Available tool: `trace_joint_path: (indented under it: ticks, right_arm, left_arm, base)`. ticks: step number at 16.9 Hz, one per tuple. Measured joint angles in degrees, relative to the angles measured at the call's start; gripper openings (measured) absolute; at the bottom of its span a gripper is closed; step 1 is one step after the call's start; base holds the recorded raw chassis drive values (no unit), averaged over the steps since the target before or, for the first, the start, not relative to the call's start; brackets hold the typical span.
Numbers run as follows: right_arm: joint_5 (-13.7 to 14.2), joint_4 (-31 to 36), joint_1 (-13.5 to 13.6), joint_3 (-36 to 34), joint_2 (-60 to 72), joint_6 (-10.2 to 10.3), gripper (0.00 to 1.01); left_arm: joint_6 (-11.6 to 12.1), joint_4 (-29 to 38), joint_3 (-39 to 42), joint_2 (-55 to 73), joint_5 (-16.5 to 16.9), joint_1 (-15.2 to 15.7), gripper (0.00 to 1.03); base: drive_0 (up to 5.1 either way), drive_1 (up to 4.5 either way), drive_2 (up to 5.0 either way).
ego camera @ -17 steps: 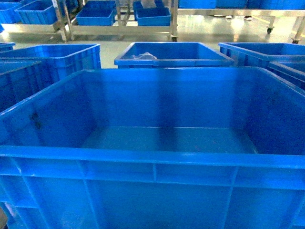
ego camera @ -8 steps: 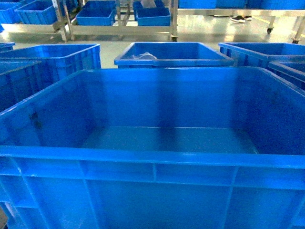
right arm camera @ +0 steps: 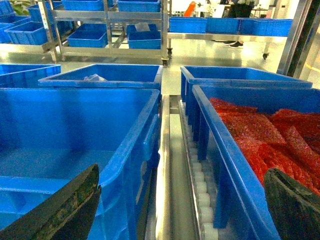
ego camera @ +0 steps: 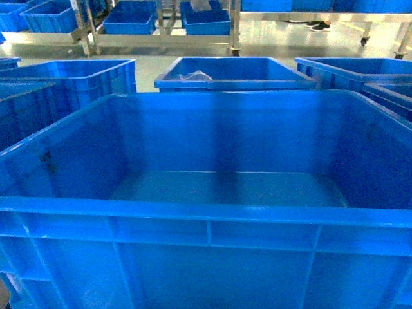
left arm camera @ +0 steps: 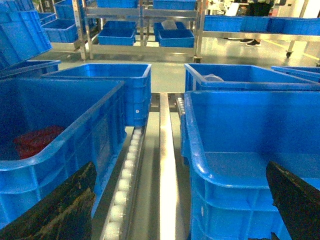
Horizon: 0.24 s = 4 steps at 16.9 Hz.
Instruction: Place box next to blue box on left shelf
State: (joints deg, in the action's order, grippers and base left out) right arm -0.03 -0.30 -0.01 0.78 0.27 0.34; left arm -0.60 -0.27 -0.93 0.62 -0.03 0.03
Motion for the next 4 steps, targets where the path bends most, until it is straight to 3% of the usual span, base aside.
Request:
trace_joint_path:
  ticks: [4]
  right_arm:
    - [0.0, 0.0, 0.0, 0.0, 0.0, 0.0, 0.98]
  left_arm:
    - [0.0, 0.0, 0.0, 0.0, 0.0, 0.0, 0.98]
  base:
    - [0.0, 0.00, 0.0]
